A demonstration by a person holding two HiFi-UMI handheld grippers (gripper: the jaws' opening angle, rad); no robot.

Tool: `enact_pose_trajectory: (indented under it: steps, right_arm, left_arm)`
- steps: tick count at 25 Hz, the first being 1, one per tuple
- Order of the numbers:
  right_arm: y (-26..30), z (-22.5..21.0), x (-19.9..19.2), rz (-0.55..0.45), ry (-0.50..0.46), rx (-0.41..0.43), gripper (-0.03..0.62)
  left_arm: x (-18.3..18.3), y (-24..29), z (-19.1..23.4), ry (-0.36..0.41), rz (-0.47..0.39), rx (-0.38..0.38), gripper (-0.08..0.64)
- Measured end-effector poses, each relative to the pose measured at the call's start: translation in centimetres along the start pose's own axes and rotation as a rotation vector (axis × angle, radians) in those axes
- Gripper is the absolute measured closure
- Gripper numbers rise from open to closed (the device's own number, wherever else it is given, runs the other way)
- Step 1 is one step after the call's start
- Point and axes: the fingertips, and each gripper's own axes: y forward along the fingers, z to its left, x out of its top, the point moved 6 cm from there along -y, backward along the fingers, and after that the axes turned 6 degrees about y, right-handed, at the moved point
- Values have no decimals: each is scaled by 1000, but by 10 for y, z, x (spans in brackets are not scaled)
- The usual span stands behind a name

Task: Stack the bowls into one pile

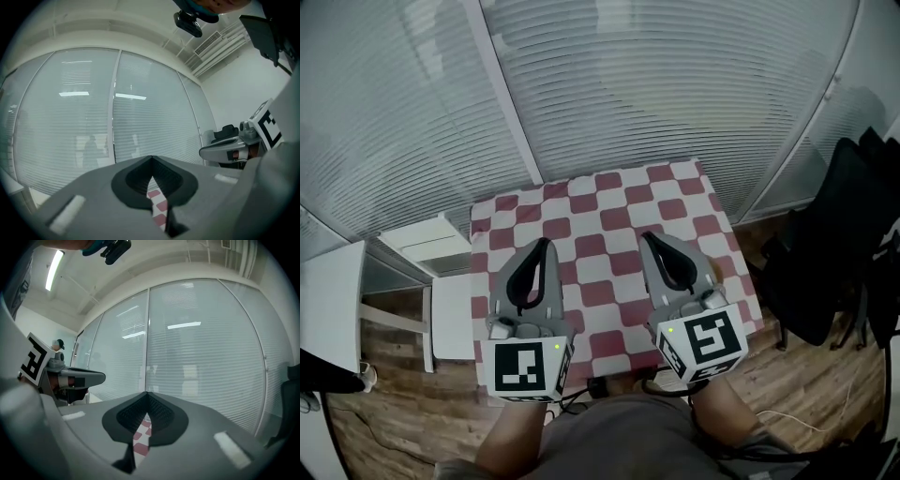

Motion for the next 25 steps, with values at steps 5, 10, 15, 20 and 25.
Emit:
enact_pose_trajectory:
  steps: [5, 10, 15, 20, 25]
  right_arm:
    - [-1, 8, 4, -15, -36, -14, 568]
    - [-3, 12, 6, -30, -46, -17, 568]
    - [-3, 13, 7, -32, -50, -12, 566]
    - [-3, 11, 6, -23, -51, -14, 566]
    - [-2, 9, 4, -20, -50, -19, 566]
  left_arm:
    - [1, -4, 3, 0, -13, -16, 560]
    - [0, -6, 0, -1, -23, -33, 560]
    - [1, -8, -1, -3, -32, -37, 560]
    - [-1, -6, -3, -8, -25, -44, 560]
    - [-3, -3, -5, -12, -17, -55, 560]
